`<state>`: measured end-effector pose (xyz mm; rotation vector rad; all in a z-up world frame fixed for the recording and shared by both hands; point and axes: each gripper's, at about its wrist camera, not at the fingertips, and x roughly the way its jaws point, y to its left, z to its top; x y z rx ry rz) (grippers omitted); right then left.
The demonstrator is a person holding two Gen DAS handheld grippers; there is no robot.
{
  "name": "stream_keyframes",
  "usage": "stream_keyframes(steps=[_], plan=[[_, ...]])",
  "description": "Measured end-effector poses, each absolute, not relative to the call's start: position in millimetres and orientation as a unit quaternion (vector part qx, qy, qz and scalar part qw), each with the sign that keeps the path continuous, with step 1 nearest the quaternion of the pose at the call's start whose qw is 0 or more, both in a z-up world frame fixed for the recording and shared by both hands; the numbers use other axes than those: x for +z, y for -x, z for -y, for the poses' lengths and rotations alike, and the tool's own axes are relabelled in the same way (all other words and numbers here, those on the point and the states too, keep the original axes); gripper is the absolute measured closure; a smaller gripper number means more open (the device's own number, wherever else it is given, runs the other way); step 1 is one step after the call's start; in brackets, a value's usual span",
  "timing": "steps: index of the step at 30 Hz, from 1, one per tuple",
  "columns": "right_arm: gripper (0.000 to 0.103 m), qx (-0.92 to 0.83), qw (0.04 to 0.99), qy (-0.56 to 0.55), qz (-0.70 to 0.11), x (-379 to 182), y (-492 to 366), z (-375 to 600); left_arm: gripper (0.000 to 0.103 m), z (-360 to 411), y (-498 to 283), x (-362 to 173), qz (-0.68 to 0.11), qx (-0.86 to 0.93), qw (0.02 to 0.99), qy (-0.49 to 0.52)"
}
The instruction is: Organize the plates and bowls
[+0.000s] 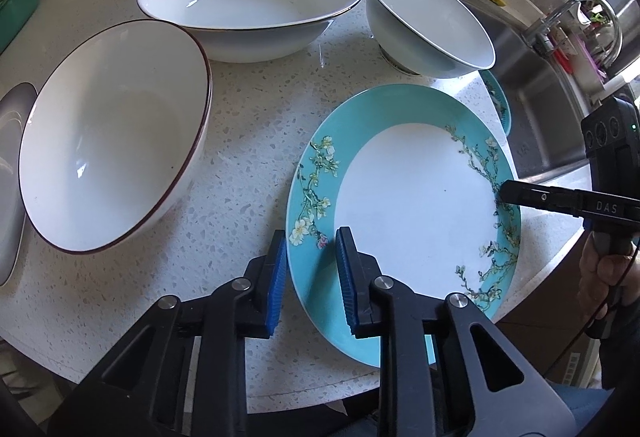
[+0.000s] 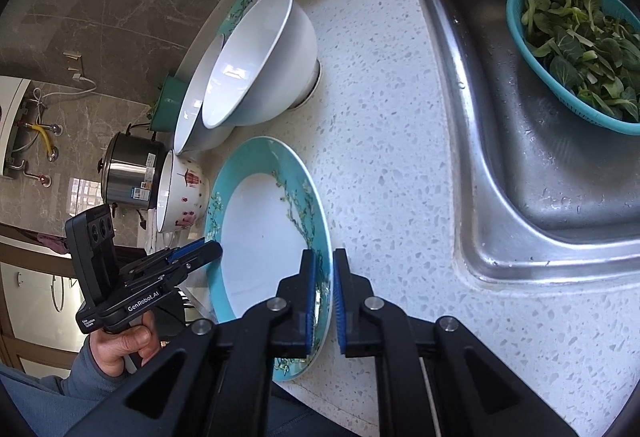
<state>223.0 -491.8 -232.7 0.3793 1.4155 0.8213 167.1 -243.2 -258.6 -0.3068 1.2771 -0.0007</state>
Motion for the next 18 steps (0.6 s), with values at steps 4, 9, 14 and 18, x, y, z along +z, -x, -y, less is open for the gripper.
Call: stream_keyframes(steps=[4, 9, 14, 18], plan=[[0.092, 0.365, 0.669, -0.167, -0.625, -230.1, -218.5, 490.6, 0.082, 243.9, -162.4, -254.7, -0.593, 0.0, 0.793, 0.141], [0.092, 0.367, 0.671, -0.168, -0.622, -224.7, -216.8, 493.2, 0.082, 246.1, -154.7, -243.4, -0.587, -0.002, 0.798, 0.138], [0.092, 0.371, 0.675, -0.168, -0.615, -211.4, -211.9, 493.5, 0.082, 245.0, -145.9, -227.8, -0.579, -0.002, 0.804, 0.136], [0.092, 0.376, 0.677, -0.164, -0.611, -199.8, -207.1, 488.7, 0.082, 238.6, -137.5, -215.6, -0.573, 0.003, 0.808, 0.14]])
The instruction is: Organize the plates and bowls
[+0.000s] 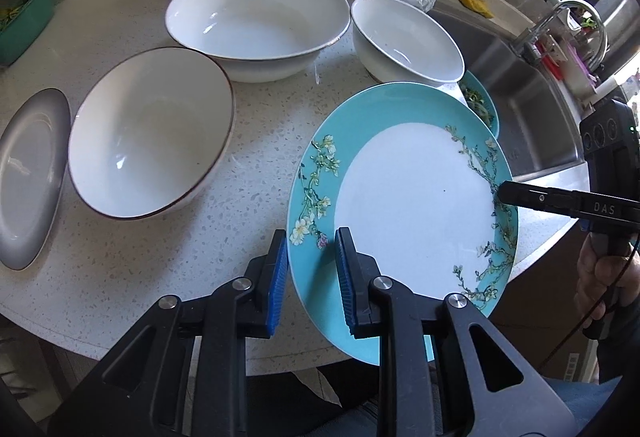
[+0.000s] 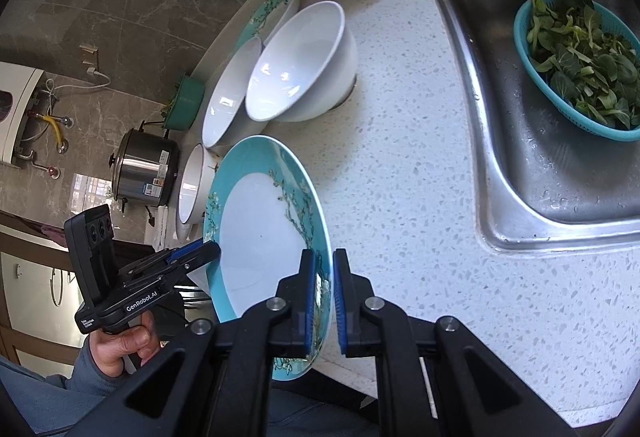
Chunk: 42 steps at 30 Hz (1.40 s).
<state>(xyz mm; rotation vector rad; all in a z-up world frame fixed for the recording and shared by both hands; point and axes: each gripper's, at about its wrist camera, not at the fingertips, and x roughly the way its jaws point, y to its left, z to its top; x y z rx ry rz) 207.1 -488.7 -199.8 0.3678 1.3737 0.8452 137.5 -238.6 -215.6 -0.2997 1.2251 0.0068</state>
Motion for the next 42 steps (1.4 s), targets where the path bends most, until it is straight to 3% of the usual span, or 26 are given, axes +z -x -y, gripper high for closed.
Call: stream_keyframes(steps=[13, 27, 42], plan=[[0.092, 0.409, 0.676, -0.153, -0.594, -152.0, -193.5, 443.2, 0.082, 194.4, -98.3, -170.3, -0.542, 0.025, 0.826, 0.153], [0.092, 0.479, 0.645, -0.118, -0.583, -122.9, -189.8, 304.3, 0.082, 54.0, -36.0, -122.5, -0.511, 0.106, 0.832, 0.186], [0.092, 0.49, 0.613, -0.084, -0.614, -145.5, -190.3, 156.7, 0.082, -118.3, -16.7, -156.8, -0.516, 0.153, 0.811, 0.229]])
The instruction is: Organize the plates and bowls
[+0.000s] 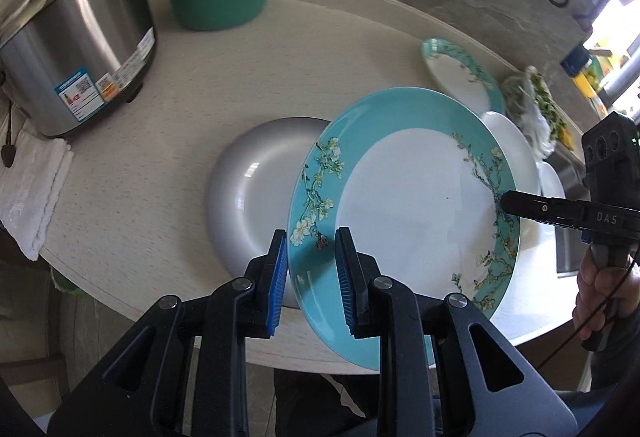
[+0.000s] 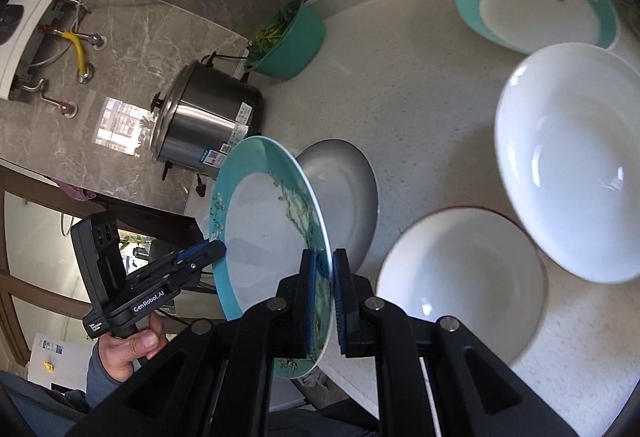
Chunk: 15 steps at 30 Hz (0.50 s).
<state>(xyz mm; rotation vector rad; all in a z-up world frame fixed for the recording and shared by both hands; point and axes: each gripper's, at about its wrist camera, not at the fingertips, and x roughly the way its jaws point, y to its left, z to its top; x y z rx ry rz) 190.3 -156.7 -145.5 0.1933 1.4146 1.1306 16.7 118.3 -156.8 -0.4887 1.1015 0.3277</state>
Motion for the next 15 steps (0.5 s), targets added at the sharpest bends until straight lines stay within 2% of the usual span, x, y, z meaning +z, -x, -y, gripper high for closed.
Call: stream_keyframes(steps=[15], plan=[[0.089, 0.428, 0.625, -0.008, -0.652, -180.1, -189.9, 73.2, 0.082, -214.0, -41.5, -230.7, -0.552, 0.152, 0.784, 0.239]])
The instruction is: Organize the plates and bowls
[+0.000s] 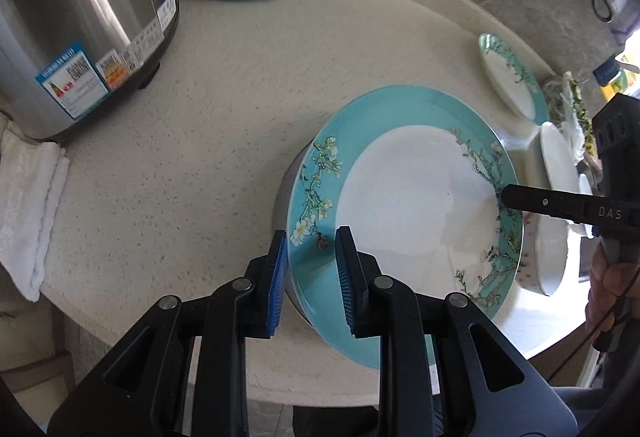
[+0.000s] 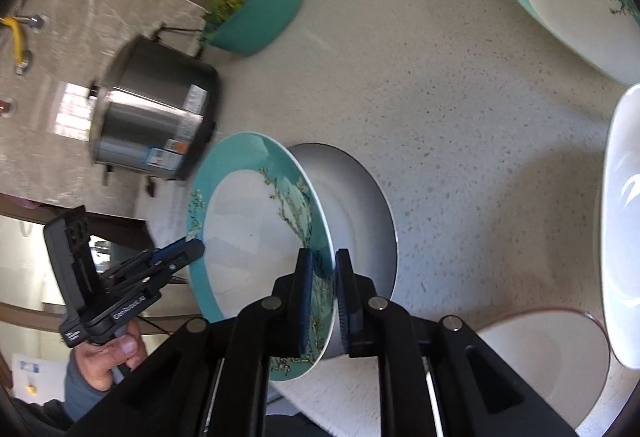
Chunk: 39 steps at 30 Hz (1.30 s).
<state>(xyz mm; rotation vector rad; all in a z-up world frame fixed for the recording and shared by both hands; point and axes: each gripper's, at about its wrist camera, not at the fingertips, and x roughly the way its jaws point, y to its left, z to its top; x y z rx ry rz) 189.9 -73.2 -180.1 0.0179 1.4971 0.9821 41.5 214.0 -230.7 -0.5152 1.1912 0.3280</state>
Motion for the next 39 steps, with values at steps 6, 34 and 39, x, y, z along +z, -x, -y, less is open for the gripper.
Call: stream_keyframes(steps=[6, 34, 39], plan=[[0.087, 0.399, 0.64, 0.031, -0.656, -193.9, -186.2, 59.9, 0.082, -225.6, -51.8, -259.5, -0.575, 0.15, 0.776, 0.212], [0.075, 0.351, 0.715, 0.12, -0.592, -204.0, -160.3, 46.4, 0.077, -194.8, -59.0, -268.2, -0.575, 0.164, 0.792, 0.12], [0.067, 0.335, 0.729, 0.141, -0.58, -201.5, -153.8, 41.5, 0.072, -193.9, -56.2, -267.6, -0.571, 0.164, 0.795, 0.123]])
